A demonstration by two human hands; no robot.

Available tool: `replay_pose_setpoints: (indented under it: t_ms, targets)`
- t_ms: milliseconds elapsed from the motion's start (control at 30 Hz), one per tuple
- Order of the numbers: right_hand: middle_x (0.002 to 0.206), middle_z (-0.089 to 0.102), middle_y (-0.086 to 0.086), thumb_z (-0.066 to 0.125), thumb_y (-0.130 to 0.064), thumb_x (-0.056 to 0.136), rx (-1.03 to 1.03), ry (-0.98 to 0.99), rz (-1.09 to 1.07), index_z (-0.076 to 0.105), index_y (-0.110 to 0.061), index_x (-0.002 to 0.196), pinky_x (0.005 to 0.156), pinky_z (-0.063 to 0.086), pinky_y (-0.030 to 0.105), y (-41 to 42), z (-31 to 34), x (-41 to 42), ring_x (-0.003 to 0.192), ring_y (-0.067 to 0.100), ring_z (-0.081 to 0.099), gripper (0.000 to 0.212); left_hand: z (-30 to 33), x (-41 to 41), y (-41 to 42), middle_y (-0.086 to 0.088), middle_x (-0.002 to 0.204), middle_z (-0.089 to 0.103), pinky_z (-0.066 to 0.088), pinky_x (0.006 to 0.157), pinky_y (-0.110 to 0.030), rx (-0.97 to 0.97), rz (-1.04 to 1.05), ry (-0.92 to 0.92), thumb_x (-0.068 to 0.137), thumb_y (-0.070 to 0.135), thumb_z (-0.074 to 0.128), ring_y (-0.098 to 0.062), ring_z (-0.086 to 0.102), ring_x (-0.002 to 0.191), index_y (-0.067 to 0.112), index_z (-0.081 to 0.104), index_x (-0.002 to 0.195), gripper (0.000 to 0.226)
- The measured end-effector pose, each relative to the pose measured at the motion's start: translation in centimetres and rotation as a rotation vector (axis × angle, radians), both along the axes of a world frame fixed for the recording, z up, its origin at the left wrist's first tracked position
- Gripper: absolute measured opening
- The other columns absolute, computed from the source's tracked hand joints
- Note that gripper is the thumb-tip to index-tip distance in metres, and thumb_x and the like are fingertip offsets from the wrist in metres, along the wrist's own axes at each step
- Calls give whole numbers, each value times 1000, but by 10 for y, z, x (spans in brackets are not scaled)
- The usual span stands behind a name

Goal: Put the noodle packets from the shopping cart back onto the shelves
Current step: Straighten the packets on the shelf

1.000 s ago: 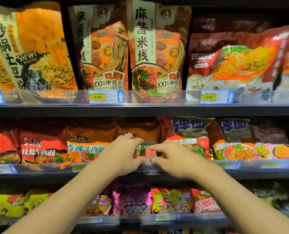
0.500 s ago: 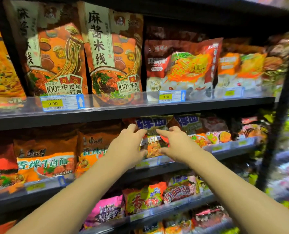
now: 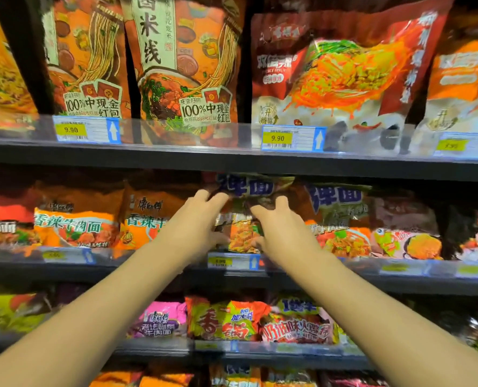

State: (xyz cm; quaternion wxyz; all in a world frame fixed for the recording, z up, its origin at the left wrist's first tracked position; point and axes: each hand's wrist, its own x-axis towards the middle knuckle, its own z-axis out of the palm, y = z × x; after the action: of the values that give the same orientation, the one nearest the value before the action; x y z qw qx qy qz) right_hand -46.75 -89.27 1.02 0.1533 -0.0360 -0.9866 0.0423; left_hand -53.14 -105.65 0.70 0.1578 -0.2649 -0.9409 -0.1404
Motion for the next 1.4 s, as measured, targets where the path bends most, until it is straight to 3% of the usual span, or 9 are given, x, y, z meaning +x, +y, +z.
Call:
replay_pose_setpoints:
  t_ms: [100,300,400,500,667,867,1033,1233,1400]
  targets:
    - [145,23,17,71,-9,92,63,1,59,33,-25,150,85,56,41,4,-17,2,105,36,61,71,-17,13,0,1,134,37,46,83,-32,34,-1,24,81,28,84,-26,52,117,26,40,142,76]
    - [148,23,17,69,-15,96,10,-3,108,30,-29,154,86,57,41,14,-12,-1,104,38,63,72,-11,22,3,3,136,37,47,81,-30,35,9,42,85,26,81,-23,56,114,26,37,143,73]
    - [154,23,14,67,-26,99,-31,-46,119,23,-35,159,95,54,43,20,-7,8,119,39,59,74,-5,26,1,2,147,33,50,90,-33,-43,24,23,88,33,77,-25,51,126,29,29,152,80]
    - [159,26,12,68,-38,96,-54,-73,104,19,-40,160,104,50,47,27,2,19,135,38,49,81,3,33,-6,-1,164,17,47,108,-42,-118,50,20,85,43,77,-27,31,146,32,17,158,95]
    - [159,32,5,69,-58,88,14,-83,14,17,-46,160,104,49,47,40,11,46,141,32,44,89,14,53,3,0,169,4,34,118,-41,-163,-75,38,83,56,75,-20,6,156,36,7,161,106]
    - [161,30,6,69,-63,86,1,-90,-220,20,-48,159,108,44,47,67,15,83,144,31,38,90,10,66,46,1,169,11,31,121,-40,-166,-292,80,80,60,76,-21,14,155,35,11,161,107]
    - [161,30,6,71,-61,85,-15,-106,-335,21,-47,159,103,47,46,92,11,101,141,32,42,90,7,71,81,2,169,13,33,120,-42,-163,-328,50,84,55,74,-23,18,154,35,15,161,99]
    - [162,29,8,69,-58,89,-31,-112,-310,22,-45,159,106,47,48,131,7,93,143,34,39,85,4,67,119,-5,165,18,42,112,-44,-122,-261,17,89,40,73,-29,34,146,31,18,160,91]
    - [159,27,11,73,-32,93,-80,-100,-141,33,-34,157,107,46,46,154,3,61,139,36,45,75,-3,59,149,-6,151,32,51,97,-38,-88,-141,-3,93,27,71,-30,52,129,30,32,156,74]
